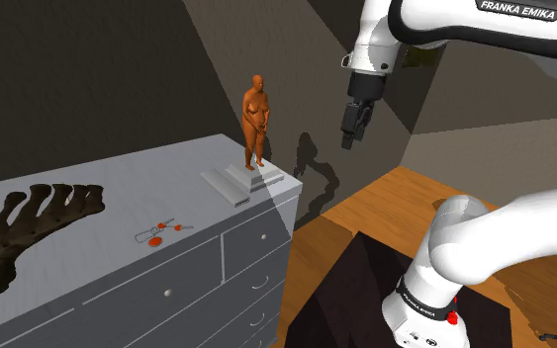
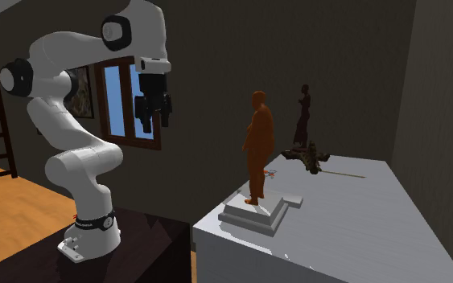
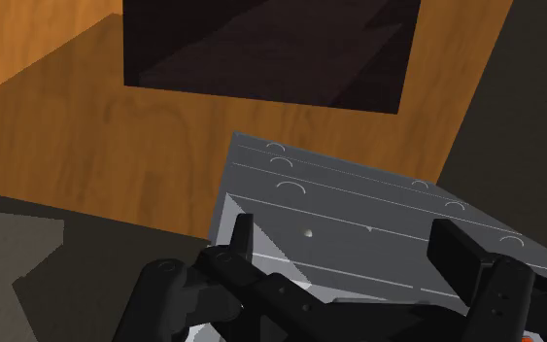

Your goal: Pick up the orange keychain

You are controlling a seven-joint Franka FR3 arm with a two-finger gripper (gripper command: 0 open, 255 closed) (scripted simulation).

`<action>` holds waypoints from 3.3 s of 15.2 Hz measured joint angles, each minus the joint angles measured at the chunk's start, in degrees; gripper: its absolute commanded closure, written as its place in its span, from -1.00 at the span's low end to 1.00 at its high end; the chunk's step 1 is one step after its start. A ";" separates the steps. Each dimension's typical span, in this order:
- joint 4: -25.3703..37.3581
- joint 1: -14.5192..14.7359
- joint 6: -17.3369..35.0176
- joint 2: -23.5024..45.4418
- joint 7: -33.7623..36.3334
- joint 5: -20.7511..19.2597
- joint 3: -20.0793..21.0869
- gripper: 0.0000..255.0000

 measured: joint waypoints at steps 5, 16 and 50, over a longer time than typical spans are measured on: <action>-0.95 0.44 3.28 1.95 5.55 2.76 4.30 -1.00; 1.72 0.83 15.31 14.59 24.43 8.48 18.33 -1.00; 45.42 11.37 28.01 76.51 73.64 -19.42 31.72 1.00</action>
